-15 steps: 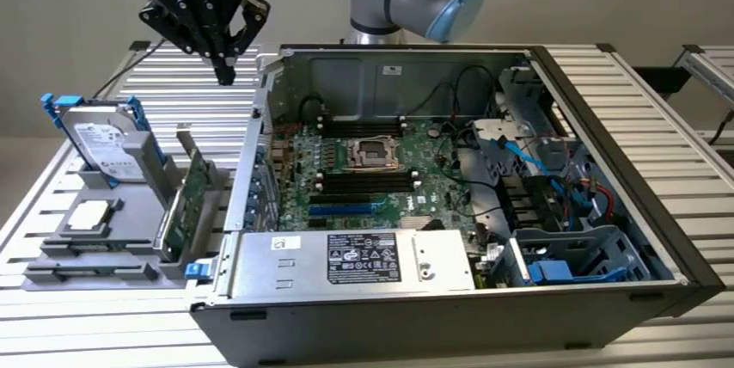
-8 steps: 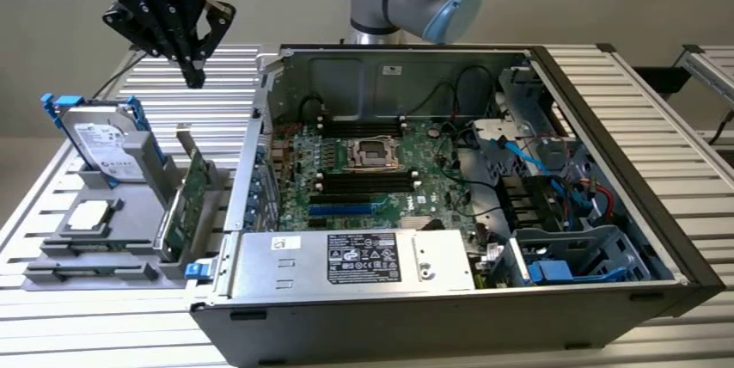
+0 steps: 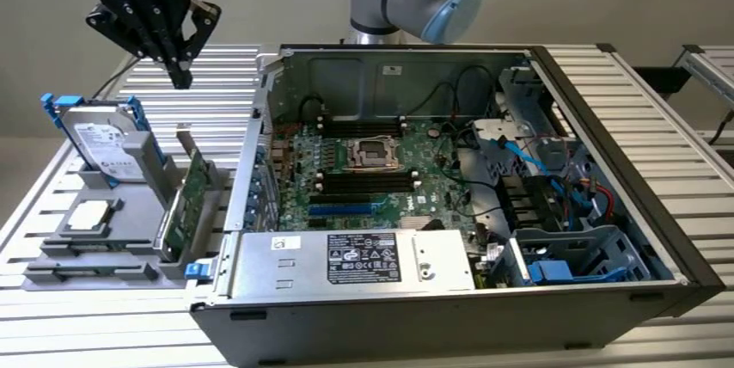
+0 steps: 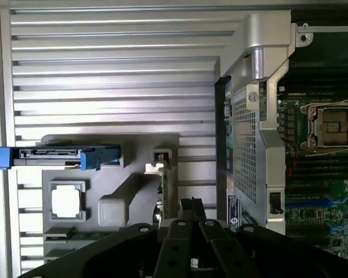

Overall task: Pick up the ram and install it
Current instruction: 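Reach for the ram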

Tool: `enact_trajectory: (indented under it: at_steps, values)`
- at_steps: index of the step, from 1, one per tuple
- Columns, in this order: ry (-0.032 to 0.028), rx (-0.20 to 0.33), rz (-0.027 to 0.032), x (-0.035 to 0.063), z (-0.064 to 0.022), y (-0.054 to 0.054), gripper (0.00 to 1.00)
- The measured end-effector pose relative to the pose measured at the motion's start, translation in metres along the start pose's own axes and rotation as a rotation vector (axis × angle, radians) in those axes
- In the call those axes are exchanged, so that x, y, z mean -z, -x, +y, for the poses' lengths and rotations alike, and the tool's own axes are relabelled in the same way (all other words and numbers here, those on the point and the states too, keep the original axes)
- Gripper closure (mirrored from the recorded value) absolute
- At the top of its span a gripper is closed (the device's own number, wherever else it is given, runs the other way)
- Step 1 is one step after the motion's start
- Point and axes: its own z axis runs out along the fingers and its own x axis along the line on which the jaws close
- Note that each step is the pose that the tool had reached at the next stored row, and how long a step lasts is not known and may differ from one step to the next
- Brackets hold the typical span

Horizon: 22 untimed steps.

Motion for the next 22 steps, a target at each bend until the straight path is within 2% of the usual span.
enact_trajectory:
  at_steps: [9,14,17,22]
  values:
    - [0.0000,0.003,0.0005,-0.0007,-0.0023,-0.038,0.89]
    - [0.0000,0.003,0.0008,-0.0016,-0.0069,-0.060,0.89]
    - [0.0000,0.004,0.0008,-0.0016,-0.0142,-0.064,0.89]
    - [0.0000,0.004,0.0029,-0.0034,-0.0319,-0.074,0.89]
